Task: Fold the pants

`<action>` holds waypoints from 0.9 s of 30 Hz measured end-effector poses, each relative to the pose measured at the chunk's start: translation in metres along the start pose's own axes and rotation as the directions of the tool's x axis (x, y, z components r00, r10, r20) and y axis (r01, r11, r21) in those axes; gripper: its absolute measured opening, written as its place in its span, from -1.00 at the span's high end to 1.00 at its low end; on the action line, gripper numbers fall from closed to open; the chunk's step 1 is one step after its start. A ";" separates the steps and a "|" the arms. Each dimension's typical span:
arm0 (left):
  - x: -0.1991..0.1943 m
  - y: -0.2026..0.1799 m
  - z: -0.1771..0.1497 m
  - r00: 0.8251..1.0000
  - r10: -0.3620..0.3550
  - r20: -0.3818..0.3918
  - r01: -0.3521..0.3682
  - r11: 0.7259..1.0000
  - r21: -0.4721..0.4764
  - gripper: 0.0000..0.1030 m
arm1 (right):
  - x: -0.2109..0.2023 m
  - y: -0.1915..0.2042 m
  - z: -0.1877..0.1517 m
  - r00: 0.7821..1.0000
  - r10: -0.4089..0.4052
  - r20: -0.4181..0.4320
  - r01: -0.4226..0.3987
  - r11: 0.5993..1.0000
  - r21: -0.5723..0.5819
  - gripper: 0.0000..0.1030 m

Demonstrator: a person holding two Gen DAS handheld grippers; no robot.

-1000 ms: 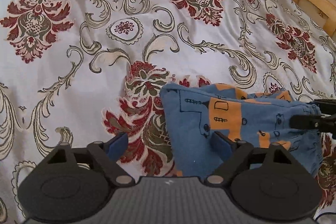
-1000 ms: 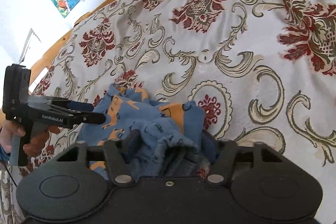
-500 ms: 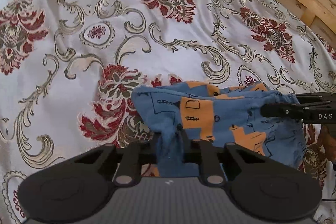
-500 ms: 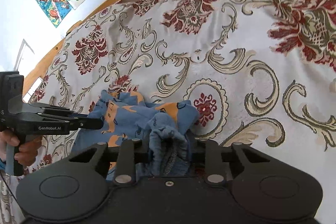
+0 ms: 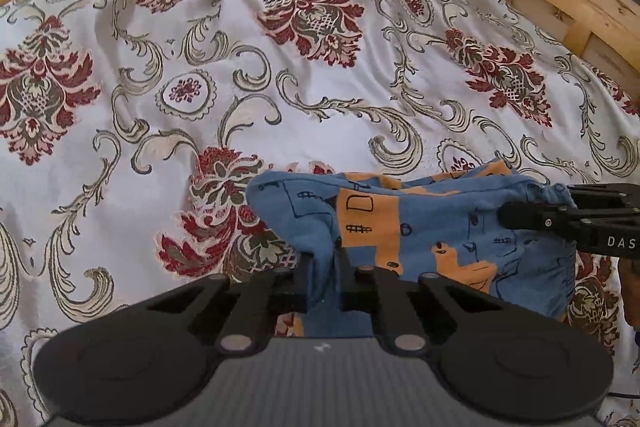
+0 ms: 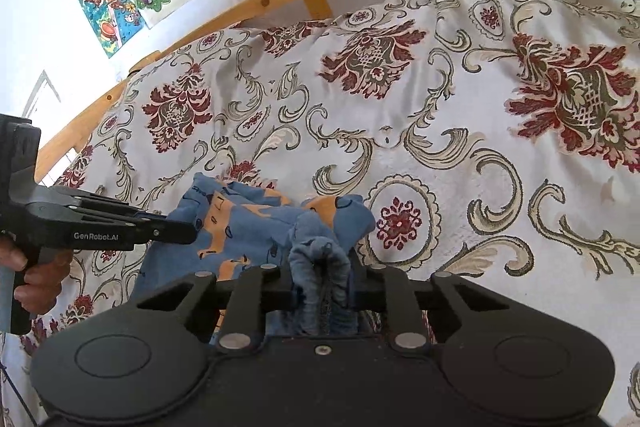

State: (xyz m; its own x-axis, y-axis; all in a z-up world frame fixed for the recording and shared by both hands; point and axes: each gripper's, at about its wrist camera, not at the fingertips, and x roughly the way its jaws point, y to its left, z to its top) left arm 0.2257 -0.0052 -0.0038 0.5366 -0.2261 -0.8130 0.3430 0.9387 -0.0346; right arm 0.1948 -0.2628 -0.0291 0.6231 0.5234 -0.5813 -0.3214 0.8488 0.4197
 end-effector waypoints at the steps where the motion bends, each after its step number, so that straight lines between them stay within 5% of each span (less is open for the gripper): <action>1: -0.001 -0.002 0.000 1.000 0.005 0.005 -0.005 1.000 0.007 0.82 | -0.001 0.001 0.000 1.000 -0.001 0.002 0.001 1.000 -0.005 0.59; 14: -0.009 -0.005 -0.009 0.998 0.021 0.054 -0.022 1.000 0.009 0.82 | -0.005 0.001 -0.004 1.000 0.001 0.019 -0.001 1.000 -0.010 0.56; 15: -0.009 -0.006 -0.010 0.998 0.023 0.055 -0.024 1.000 0.011 0.82 | -0.004 0.000 -0.004 1.000 0.010 0.012 -0.010 1.000 -0.009 0.52; 19: -0.003 -0.001 -0.012 0.999 0.026 0.031 -0.026 1.000 -0.006 0.82 | 0.001 -0.019 -0.002 0.999 0.046 -0.016 -0.045 0.997 0.070 -0.32; 27: 0.000 0.018 -0.017 0.999 -0.038 -0.006 0.038 0.996 -0.082 0.57 | -0.001 -0.055 -0.006 0.980 0.190 -0.065 -0.175 0.967 0.185 -0.26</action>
State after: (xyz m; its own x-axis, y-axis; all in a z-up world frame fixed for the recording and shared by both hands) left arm 0.2193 0.0163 -0.0142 0.5182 -0.2603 -0.8147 0.2986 0.9477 -0.1128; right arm 0.2074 -0.3101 -0.0560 0.5028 0.6789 -0.5351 -0.2878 0.7152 0.6369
